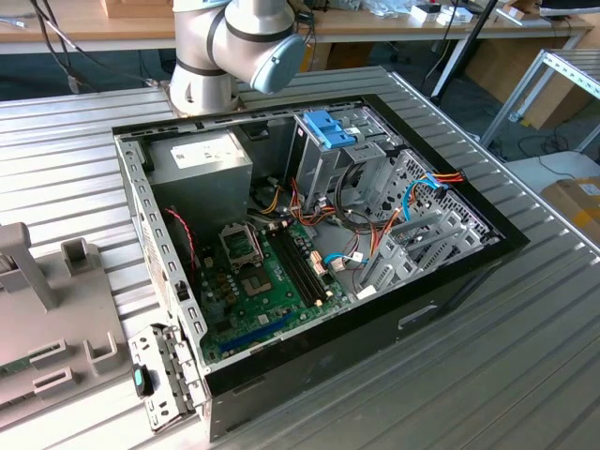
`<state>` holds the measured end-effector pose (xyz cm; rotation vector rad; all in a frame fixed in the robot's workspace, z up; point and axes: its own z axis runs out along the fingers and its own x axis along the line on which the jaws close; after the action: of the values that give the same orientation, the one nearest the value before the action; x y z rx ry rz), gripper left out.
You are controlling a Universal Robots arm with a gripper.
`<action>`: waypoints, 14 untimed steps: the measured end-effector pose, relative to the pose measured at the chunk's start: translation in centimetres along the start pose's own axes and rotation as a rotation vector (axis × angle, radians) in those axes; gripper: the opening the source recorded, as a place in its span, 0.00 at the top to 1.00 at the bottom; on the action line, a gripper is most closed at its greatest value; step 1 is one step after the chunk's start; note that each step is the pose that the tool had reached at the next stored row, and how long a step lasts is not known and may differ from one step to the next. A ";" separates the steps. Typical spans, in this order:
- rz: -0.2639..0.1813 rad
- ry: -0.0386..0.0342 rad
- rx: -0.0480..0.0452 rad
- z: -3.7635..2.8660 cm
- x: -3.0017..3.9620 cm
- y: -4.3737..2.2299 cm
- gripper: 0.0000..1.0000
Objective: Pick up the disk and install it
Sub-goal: 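Pick up the disk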
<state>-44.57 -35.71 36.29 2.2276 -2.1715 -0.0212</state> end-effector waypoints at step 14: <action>0.000 -0.0014 0.0000 0.70 -0.01 -0.05 0.46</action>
<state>-44.54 -35.70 35.59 2.2283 -2.1721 -0.0228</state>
